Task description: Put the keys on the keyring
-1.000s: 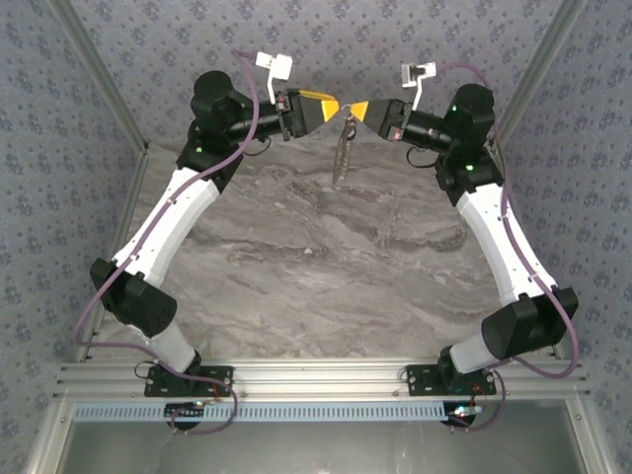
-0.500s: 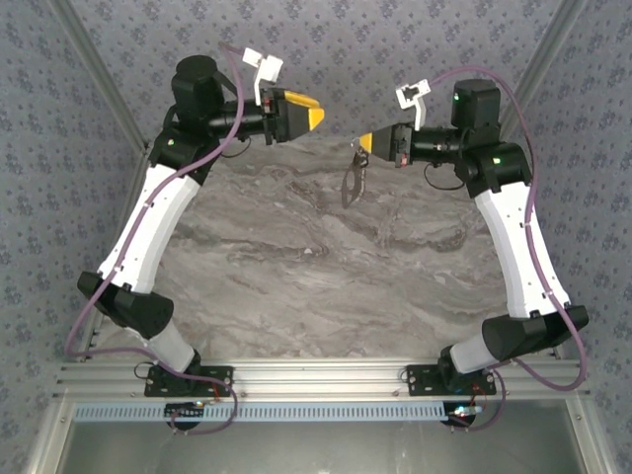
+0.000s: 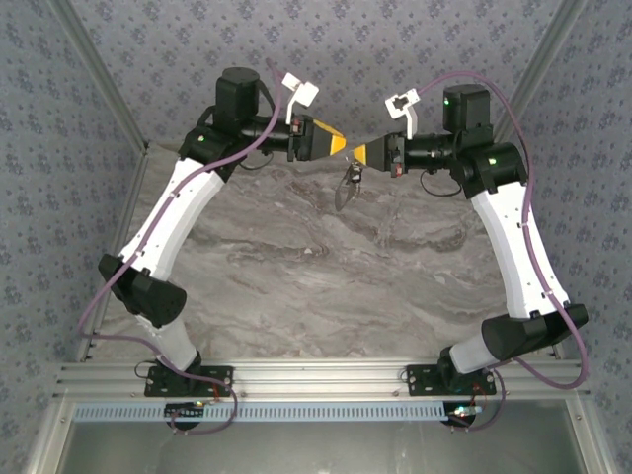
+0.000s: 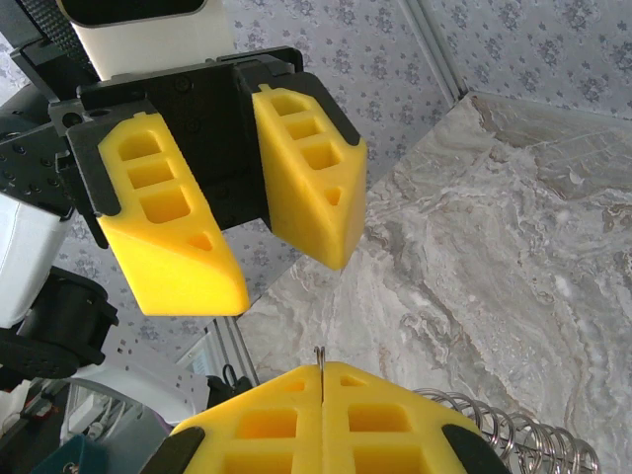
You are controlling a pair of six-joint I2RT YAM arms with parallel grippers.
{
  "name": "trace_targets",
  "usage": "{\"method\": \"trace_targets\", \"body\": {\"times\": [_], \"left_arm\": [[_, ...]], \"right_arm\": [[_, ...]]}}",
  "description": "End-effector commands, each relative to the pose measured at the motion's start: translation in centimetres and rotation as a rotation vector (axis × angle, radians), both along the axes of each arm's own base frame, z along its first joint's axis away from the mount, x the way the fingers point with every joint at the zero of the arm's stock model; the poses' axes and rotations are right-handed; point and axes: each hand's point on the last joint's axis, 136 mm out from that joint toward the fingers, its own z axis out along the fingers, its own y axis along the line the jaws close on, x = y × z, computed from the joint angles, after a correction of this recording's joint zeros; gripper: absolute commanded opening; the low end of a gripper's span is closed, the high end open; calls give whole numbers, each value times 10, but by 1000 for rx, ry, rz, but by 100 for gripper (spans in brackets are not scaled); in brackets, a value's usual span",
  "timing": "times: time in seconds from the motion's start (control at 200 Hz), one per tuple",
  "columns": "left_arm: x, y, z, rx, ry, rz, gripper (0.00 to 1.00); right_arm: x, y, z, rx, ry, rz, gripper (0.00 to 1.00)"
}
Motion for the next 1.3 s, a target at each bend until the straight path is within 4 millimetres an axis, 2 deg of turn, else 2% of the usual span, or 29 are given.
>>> {"method": "trace_targets", "body": {"times": [0.0,0.31,0.59,0.949,1.149,1.294], "left_arm": [[-11,-3,5,-12,-22,-48,33],[-15,-11,0,-14,0,-78,35],[-14,-12,-2,-18,5,-81,30],[-9,-14,-10,-10,20,-78,32],[-8,-15,-9,-16,18,-80,27],[-1,-12,-9,-13,6,-36,35]], "right_arm": [[-7,2,12,23,-39,17,0],[-3,3,17,60,-47,15,0],[1,1,21,81,-53,7,0],[5,0,23,96,-58,2,0],[5,0,25,107,-59,6,0],[4,0,24,106,-57,8,0]]}}
